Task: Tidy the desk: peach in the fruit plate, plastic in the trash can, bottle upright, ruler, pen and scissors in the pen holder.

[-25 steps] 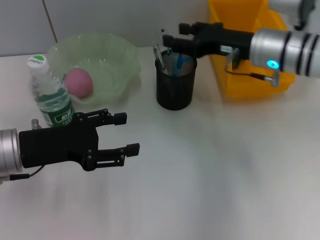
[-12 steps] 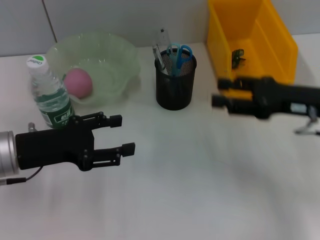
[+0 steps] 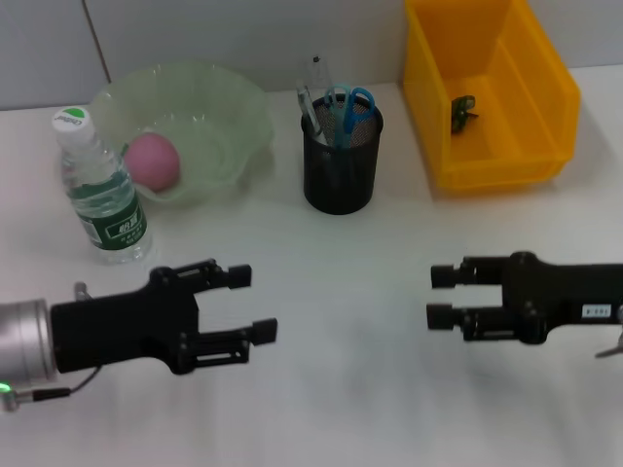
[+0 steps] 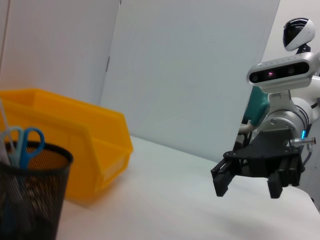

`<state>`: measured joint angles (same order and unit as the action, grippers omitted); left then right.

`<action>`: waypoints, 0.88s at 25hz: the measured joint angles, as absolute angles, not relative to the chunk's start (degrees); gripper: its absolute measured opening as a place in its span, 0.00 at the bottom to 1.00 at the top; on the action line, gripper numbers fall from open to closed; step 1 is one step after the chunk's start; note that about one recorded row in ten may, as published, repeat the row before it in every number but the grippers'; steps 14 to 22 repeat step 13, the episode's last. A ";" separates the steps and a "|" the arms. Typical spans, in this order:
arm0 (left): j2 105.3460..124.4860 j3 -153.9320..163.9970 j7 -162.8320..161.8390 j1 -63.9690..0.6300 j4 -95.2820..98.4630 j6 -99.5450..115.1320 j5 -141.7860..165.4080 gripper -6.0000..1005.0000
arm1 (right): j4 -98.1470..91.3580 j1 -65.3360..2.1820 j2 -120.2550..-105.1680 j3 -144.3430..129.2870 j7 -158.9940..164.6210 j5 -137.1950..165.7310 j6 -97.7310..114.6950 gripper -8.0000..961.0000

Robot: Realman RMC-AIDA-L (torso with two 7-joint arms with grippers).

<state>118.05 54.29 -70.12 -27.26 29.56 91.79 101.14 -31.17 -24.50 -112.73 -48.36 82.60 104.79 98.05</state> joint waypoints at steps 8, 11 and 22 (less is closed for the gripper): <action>118.02 55.24 -71.96 -28.60 27.35 90.74 102.53 0.79 | -31.45 -25.64 -114.15 -48.50 82.57 108.50 97.67 0.72; 118.03 55.37 -72.09 -28.61 27.35 90.73 102.55 0.79 | -32.00 -25.60 -114.57 -48.33 82.49 109.08 97.60 0.72; 118.04 55.37 -72.10 -28.56 27.37 90.99 102.57 0.79 | -32.00 -25.56 -114.58 -48.21 82.46 109.10 97.60 0.72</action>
